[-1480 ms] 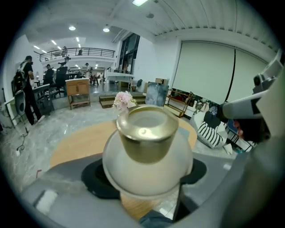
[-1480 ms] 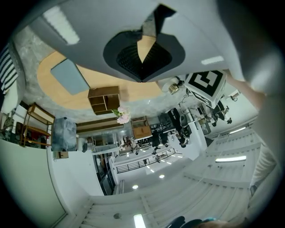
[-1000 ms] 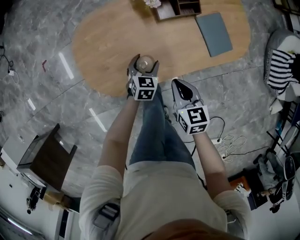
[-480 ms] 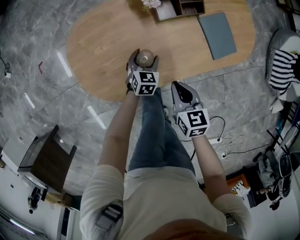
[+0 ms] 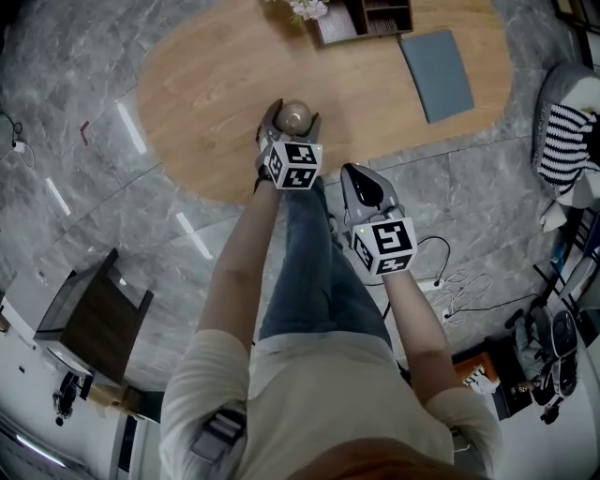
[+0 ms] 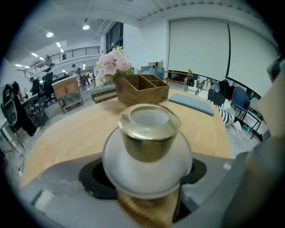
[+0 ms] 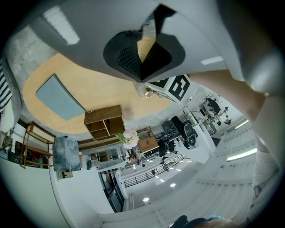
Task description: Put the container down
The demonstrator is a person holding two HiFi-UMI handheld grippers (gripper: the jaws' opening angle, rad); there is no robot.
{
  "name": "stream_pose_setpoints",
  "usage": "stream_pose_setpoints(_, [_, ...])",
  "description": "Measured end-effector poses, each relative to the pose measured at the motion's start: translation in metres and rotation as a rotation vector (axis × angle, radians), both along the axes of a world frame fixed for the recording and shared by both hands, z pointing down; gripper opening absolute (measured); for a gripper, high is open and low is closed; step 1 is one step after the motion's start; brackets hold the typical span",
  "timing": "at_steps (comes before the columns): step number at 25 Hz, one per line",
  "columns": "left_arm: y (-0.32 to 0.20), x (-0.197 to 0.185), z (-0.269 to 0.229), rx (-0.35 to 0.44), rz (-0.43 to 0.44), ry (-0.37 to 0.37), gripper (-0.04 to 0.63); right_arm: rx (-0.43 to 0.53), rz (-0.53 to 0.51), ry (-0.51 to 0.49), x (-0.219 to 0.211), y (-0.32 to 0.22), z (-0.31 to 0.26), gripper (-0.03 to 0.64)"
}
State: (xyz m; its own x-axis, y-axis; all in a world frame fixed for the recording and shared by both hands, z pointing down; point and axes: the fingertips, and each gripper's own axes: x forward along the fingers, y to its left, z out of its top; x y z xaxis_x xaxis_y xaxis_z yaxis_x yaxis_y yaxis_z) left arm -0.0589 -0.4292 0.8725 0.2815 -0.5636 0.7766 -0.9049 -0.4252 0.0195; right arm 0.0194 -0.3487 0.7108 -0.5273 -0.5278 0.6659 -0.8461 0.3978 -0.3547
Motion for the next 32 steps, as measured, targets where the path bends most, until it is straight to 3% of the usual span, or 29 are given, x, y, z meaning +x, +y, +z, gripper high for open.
stream_pose_setpoints(5, [0.008, 0.003, -0.016, -0.033, -0.083, 0.117, 0.454, 0.021, 0.002, -0.004, 0.005, 0.002, -0.016, 0.002])
stream_pose_setpoints(19, [0.081, 0.002, -0.121, 0.017, -0.214, 0.214, 0.454, 0.115, -0.013, -0.024, 0.014, 0.058, -0.091, 0.002])
stream_pose_setpoints(23, [0.109, 0.005, -0.160, 0.064, -0.261, 0.237, 0.413, 0.149, -0.014, -0.031, 0.019, 0.083, -0.115, 0.002])
stream_pose_setpoints(26, [0.131, 0.001, -0.189, 0.096, -0.337, 0.253, 0.283, 0.177, -0.009, -0.038, 0.024, 0.101, -0.133, 0.002])
stream_pose_setpoints(32, [0.177, 0.003, -0.245, 0.150, -0.383, 0.273, 0.139, 0.236, -0.001, -0.056, 0.035, 0.138, -0.170, 0.002])
